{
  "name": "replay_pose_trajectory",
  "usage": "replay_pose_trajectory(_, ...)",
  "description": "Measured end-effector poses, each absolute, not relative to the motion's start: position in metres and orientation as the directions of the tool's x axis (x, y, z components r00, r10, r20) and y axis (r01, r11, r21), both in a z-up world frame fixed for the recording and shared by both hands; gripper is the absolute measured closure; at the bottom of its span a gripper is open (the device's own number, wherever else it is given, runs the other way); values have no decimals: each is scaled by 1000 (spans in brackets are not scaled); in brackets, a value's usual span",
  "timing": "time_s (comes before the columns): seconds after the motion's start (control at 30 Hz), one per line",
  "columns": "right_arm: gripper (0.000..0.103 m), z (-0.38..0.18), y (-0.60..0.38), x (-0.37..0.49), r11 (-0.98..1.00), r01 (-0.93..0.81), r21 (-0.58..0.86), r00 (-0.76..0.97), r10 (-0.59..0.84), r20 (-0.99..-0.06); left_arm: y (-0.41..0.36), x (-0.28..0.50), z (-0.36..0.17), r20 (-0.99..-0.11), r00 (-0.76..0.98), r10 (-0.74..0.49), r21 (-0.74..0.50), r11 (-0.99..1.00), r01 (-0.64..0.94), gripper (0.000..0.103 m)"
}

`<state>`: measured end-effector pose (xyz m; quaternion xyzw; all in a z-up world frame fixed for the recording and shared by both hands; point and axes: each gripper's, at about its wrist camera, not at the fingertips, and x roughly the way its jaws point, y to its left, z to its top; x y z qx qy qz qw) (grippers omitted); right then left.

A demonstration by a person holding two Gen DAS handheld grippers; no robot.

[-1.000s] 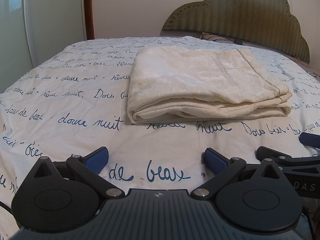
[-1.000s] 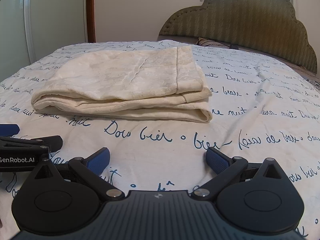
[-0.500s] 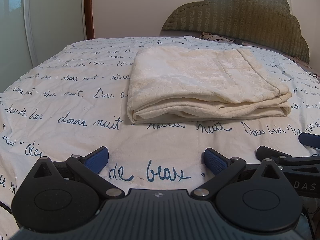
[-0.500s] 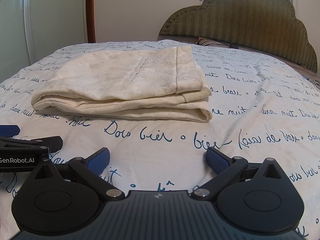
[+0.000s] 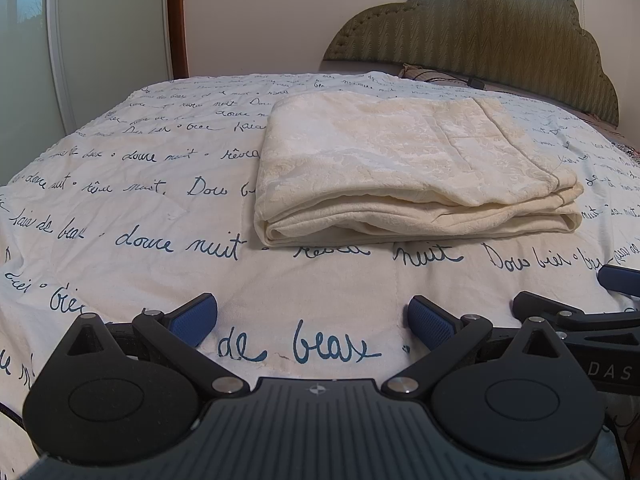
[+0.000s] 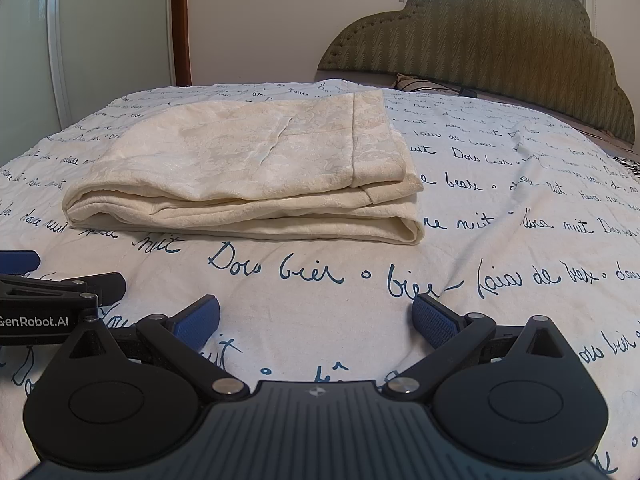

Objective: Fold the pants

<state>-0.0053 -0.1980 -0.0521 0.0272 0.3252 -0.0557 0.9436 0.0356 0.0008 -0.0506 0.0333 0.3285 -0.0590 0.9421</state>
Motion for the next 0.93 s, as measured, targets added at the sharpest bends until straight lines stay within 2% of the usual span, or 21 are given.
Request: replay_pose_trajectory(0.93,0,-52,-198,-5,992,123,18,782,-85,-617,3,36,-52,-623,775,-102,8,990,137,0)
